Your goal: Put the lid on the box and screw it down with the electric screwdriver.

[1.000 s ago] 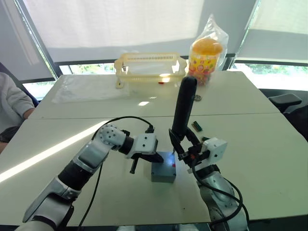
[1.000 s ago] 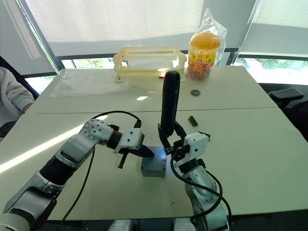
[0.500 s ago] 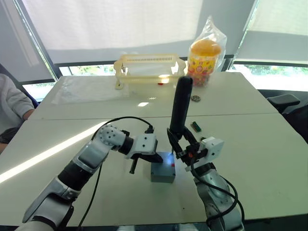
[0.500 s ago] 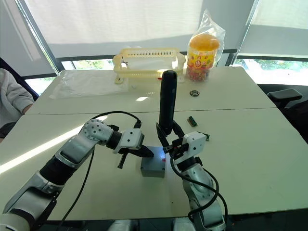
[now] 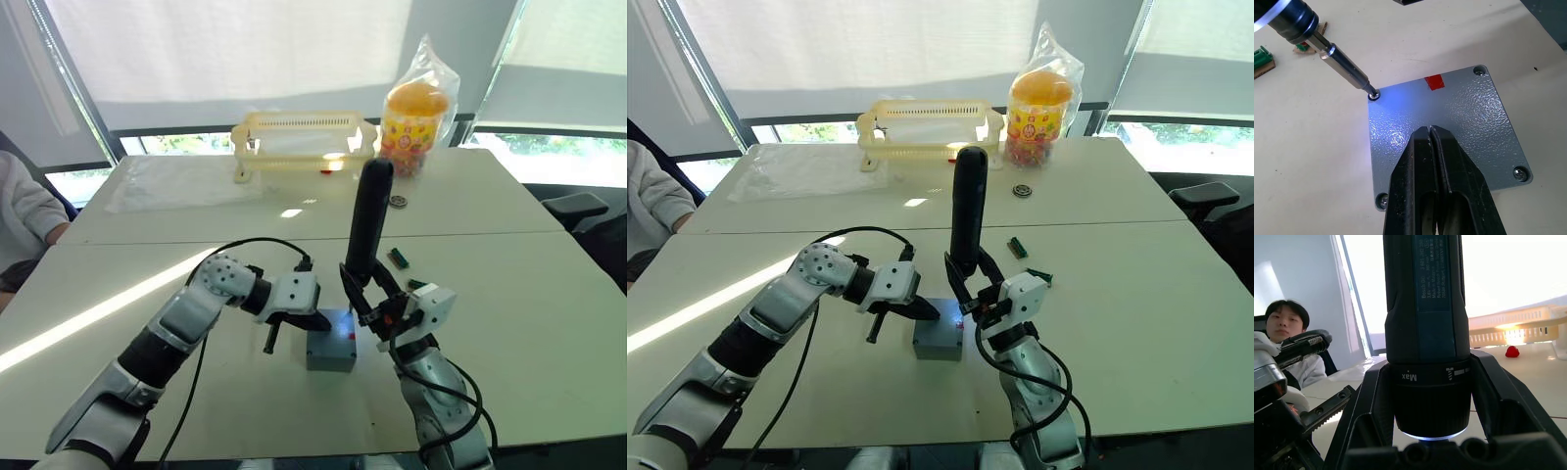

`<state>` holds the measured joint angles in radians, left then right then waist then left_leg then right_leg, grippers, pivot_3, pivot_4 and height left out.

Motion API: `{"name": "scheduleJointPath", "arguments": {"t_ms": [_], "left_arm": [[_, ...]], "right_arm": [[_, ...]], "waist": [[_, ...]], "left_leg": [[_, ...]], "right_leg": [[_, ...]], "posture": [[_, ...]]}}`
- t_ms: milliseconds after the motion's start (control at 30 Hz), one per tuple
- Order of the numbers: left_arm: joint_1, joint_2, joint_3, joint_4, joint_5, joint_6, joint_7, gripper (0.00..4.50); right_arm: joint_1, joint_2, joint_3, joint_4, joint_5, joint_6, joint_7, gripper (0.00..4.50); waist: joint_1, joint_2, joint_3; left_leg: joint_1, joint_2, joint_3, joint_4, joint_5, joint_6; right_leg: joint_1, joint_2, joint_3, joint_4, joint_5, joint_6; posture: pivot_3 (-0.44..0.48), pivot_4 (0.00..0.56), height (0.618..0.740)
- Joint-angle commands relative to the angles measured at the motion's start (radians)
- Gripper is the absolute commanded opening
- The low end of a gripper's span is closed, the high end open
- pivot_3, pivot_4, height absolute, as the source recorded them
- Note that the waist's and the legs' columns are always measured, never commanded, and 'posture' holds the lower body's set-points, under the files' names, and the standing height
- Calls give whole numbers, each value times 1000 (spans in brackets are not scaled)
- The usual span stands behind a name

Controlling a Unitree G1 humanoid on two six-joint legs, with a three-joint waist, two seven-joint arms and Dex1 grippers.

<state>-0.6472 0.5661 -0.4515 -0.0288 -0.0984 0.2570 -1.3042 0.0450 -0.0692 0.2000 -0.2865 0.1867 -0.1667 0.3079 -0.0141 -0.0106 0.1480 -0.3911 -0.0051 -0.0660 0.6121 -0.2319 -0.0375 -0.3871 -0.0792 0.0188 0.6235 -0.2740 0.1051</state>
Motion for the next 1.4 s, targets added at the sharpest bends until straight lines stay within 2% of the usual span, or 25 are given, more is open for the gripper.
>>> {"name": "scheduleJointPath", "arguments": {"t_ms": [33, 433, 1100, 1233, 1300, 1400], "left_arm": [[41, 25, -62, 55, 61, 24, -17, 0], [47, 54, -62, 23, 60, 41, -25, 0], [52, 48, -77, 34, 79, 16, -19, 0], [51, 37, -82, 40, 84, 12, -13, 0], [52, 32, -82, 41, 86, 10, -10, 0], [56, 27, -82, 39, 93, 4, -8, 0]], "right_arm": [[21, -5, 6, 78, -14, -6, 16, 1819], [61, -18, 16, 162, -18, -77, 67, 1819], [84, -58, 8, 163, 40, -20, 118, 1819], [79, -85, 8, 149, 40, 11, 127, 1819], [78, -99, 12, 143, 32, 30, 127, 1819], [78, -115, 22, 124, 37, 79, 130, 1819]], "waist": [[0, -1, -1], [-1, -5, -6], [0, -8, -9], [0, -8, -9], [0, -6, -10], [0, -5, -11]], "left_leg": [[0, 0, 0, 0, 0, 0], [2, 1, 0, 0, 0, 0], [5, 3, -1, -1, 0, 0], [10, 4, -2, -2, -1, 1], [18, 4, -3, -3, -4, 4], [18, 5, -6, -4, -5, 5]], "right_leg": [[0, 0, 0, 0, 0, 0], [1, 0, 0, 2, -1, -1], [3, 0, 1, 2, -2, -3], [8, -1, 1, 2, -4, -4], [12, -2, 1, -2, -6, -3], [14, -4, 2, -6, -7, -2]], "posture": [[0, 150, 740], [0, 150, 740], [0, 150, 740], [0, 150, 740], [0, 150, 740], [0, 150, 740]]}}
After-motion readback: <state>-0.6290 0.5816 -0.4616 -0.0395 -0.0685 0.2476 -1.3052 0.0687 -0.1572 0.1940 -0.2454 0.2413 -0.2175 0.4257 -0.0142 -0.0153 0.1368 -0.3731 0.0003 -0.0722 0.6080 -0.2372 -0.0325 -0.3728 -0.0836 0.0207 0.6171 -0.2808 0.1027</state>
